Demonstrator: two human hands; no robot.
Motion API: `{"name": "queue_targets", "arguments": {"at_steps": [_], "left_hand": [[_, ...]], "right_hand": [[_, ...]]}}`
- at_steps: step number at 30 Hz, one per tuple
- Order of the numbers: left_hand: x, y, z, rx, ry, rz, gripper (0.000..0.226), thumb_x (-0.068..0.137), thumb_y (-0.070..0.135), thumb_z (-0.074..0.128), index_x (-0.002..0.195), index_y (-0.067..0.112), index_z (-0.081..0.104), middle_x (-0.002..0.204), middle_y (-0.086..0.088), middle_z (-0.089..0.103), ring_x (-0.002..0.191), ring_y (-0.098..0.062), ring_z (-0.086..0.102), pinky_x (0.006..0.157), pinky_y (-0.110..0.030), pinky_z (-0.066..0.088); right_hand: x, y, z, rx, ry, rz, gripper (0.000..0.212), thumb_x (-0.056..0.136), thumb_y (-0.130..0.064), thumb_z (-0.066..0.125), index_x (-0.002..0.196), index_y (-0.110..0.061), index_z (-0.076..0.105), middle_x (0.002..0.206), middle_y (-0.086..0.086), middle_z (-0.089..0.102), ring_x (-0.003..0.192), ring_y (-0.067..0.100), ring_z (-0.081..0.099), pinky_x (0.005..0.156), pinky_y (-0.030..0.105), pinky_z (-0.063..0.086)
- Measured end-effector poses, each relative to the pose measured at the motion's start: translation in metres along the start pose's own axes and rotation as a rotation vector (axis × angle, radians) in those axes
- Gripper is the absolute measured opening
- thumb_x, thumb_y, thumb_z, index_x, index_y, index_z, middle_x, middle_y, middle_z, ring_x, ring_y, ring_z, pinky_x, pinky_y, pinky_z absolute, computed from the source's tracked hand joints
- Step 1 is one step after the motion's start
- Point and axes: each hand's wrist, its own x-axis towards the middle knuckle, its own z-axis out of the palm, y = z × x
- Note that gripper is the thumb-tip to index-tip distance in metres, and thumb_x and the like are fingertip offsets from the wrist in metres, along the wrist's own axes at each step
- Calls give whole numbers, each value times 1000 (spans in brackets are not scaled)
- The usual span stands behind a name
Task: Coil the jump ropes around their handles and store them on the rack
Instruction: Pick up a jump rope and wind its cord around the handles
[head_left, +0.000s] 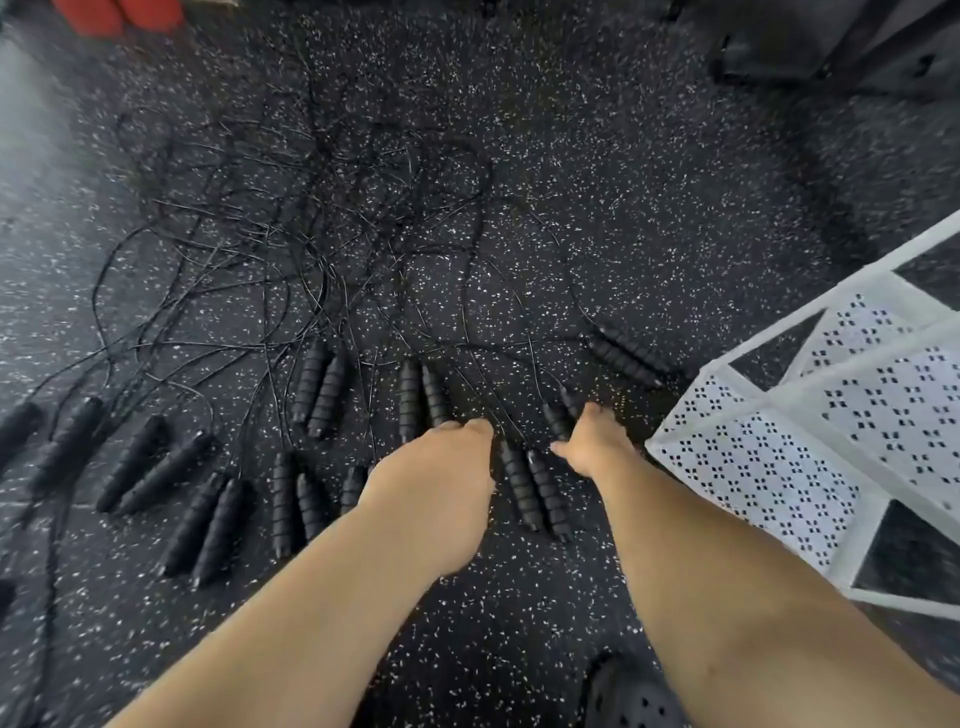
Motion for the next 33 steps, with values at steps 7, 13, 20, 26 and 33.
{"name": "queue_targets", "arguments": {"at_steps": [7, 13, 20, 26, 33], "left_hand": [[10, 12, 6, -34, 18, 3, 35, 108, 28, 56, 141, 27, 46, 124, 9, 59, 108, -20, 63, 94, -46, 57], [20, 26, 7, -44, 20, 2, 40, 106, 24, 59, 143, 27, 44, 127, 7, 58, 112, -21, 62, 96, -45, 57], [32, 30, 8, -30, 22, -7, 51, 98, 14, 69, 142, 26, 45, 121, 6, 58, 103, -21, 64, 90, -44, 59], [36, 38, -4, -82, 85, -3, 46, 99, 18, 67, 140, 25, 47, 120, 7, 61, 106, -22, 64, 93, -46, 58], [8, 56, -29, -99, 149, 30, 46, 99, 16, 66, 141, 22, 48, 119, 1, 66, 105, -27, 67, 91, -49, 60]], "right_hand": [[0, -2, 26, -115, 117, 27, 108, 91, -40, 83, 167, -13, 10, 164, 13, 29, 146, 35, 37, 110, 50, 47], [11, 9, 34, -218, 115, 36, 112, 89, -15, 81, 168, -10, 2, 164, 15, 27, 145, 36, 39, 107, 50, 50], [9, 18, 30, -111, 16, 103, 84, 91, -35, 84, 150, -7, 32, 147, 14, 36, 129, 33, 56, 91, 43, 58], [-13, -13, 3, 157, 151, 57, 74, 93, -45, 78, 141, -7, 35, 137, 14, 56, 116, 38, 68, 77, 40, 50], [-75, -26, -85, 608, 210, 39, 51, 87, -42, 79, 113, -9, 51, 89, 10, 73, 51, 25, 73, 50, 34, 60]]}}
